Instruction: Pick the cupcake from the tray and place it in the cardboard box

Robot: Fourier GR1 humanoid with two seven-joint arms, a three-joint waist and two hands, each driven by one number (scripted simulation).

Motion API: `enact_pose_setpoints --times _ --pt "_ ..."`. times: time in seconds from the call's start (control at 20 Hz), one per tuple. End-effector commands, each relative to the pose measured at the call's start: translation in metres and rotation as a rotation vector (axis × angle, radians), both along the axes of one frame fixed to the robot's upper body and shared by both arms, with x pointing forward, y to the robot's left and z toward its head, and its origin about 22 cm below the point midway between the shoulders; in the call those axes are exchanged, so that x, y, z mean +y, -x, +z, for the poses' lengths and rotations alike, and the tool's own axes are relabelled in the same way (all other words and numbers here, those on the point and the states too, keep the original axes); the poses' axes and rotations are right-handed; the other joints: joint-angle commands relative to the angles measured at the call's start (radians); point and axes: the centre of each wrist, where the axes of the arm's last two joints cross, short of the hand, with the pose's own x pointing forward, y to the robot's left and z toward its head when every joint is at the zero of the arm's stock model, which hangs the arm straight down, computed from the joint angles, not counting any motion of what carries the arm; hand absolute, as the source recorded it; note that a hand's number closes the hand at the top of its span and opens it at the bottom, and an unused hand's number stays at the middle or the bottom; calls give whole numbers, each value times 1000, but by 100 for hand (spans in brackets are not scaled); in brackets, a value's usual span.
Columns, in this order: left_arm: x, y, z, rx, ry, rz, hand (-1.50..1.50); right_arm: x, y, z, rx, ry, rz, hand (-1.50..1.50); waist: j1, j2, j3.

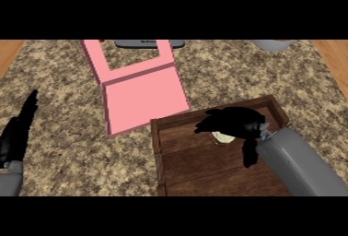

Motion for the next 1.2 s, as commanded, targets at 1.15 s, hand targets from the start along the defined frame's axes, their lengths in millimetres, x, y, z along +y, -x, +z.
enact_pose_setpoints --times 1.15 --pt "13 21 -7 13 -24 66 0 48 99 17 -757 -75 -1297 150 -68 -19 -2"
